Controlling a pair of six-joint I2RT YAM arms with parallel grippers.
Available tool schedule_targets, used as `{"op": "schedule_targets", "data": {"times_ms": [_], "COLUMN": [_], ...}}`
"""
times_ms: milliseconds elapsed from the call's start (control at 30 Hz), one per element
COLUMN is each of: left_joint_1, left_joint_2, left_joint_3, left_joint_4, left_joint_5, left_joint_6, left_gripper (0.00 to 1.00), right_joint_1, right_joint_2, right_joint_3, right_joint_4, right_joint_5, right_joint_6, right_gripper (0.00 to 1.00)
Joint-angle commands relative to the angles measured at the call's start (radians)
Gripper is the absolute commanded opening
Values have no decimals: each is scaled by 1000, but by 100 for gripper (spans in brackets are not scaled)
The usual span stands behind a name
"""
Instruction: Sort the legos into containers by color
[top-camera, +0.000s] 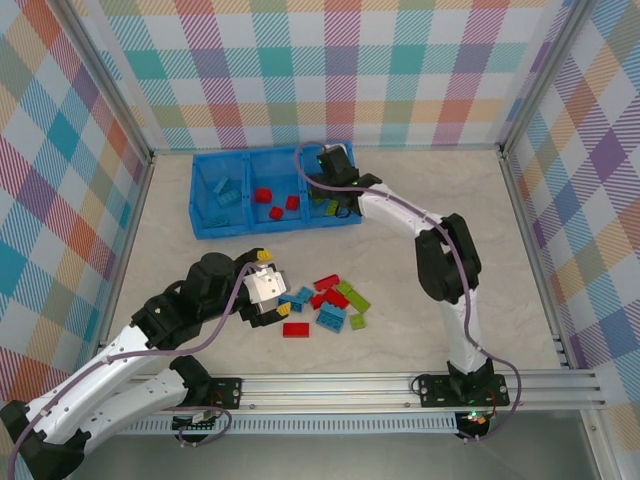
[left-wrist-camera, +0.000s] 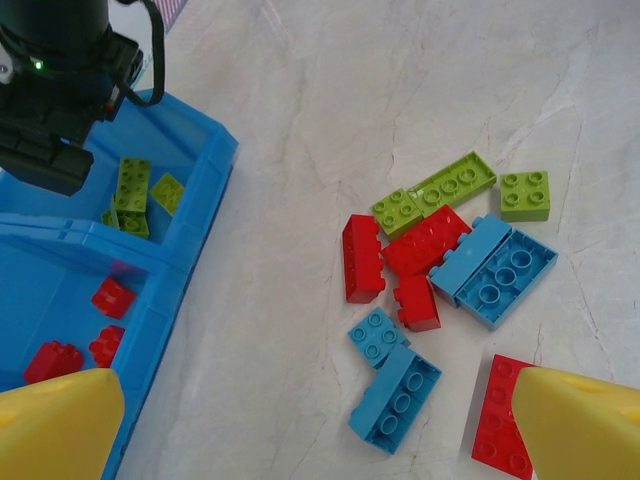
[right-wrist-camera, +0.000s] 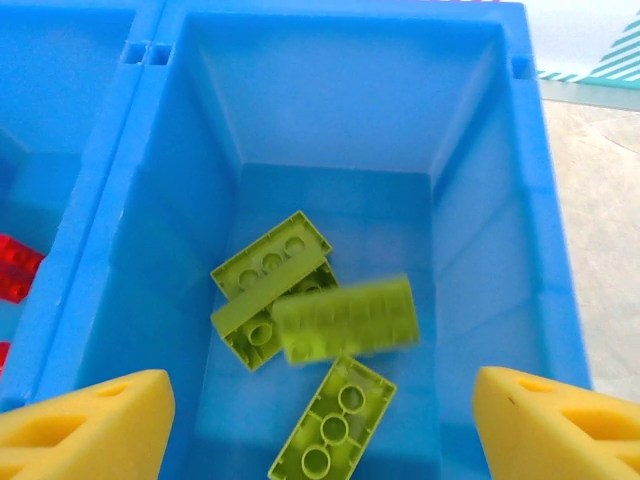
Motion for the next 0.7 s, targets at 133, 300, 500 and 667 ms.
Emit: {"op": "schedule_targets", "data": {"times_ms": [133,300,500,667], "left_joint_1": [-10,-6,-6,-8], "left_joint_2": [18,58,216,383], "left_joint_3": [-2,38,223,319], "left_joint_4": [43,74,-17,-38], "left_joint_5": [-3,13,15,1], "left_joint_6": [-52,-210,-489,-714], "left_gripper": [100,100,100,100], "right_joint_1": [5,5,5,6], "right_joint_2": [-339,-672,-1053,-1299], "right_joint_3": [-240,-518,-750,-877], "right_joint_4": [23,7,-194,-369], "right_joint_5": [-130,-430,-704,-845], "right_joint_6": [6,-21,23,104], "right_gripper": [84,94,97,98]}}
